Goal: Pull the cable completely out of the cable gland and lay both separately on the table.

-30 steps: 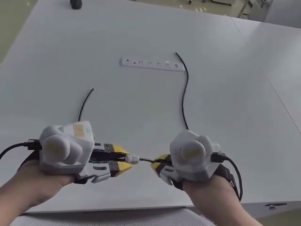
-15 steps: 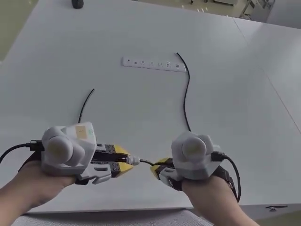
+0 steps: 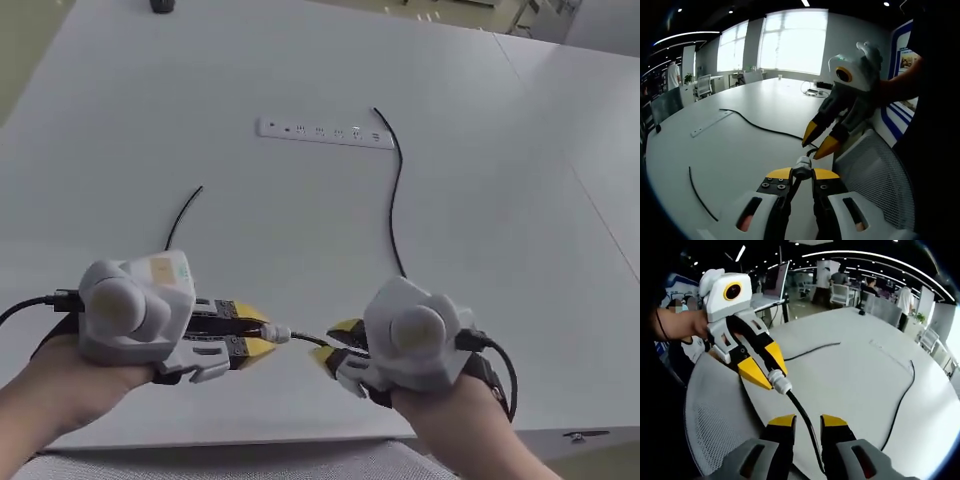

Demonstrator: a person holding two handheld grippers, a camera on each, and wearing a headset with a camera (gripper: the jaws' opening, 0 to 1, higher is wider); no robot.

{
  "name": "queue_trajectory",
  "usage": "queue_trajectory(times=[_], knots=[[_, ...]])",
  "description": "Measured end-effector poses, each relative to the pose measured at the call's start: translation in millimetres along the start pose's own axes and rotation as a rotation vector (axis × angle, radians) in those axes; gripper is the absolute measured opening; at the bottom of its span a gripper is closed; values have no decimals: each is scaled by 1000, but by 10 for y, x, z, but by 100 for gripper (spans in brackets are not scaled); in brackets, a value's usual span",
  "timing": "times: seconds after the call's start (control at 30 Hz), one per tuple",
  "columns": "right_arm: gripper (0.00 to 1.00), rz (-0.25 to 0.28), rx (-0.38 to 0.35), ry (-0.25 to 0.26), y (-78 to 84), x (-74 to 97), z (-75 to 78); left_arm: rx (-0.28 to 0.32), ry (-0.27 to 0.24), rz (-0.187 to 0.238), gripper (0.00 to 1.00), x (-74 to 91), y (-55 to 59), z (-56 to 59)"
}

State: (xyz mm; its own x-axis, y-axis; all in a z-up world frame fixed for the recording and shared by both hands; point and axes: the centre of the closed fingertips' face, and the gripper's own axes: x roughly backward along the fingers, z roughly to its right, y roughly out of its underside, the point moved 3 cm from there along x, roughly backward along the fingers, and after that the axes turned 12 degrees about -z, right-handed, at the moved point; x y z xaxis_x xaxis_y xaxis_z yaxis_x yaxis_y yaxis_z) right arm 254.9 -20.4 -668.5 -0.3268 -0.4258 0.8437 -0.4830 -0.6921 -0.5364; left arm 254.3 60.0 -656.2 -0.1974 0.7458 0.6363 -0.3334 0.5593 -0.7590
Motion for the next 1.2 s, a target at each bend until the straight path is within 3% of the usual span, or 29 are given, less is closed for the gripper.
queue_trajectory(times=[0.2,0.43,0.63,1.2], knots=[[12,-38,210,51,-153,-45,-146,1,11,4,15,-14,-9,24],[2,-52,283,59,-195,-88,-189,-7,14,1,15,-11,-20,26],[1,-50,267,55,-183,-80,-189,-17,16,-4,15,-16,-19,41],[0,-52,71,17,-86,-60,-77,-37,8,1,15,-28,-58,38]])
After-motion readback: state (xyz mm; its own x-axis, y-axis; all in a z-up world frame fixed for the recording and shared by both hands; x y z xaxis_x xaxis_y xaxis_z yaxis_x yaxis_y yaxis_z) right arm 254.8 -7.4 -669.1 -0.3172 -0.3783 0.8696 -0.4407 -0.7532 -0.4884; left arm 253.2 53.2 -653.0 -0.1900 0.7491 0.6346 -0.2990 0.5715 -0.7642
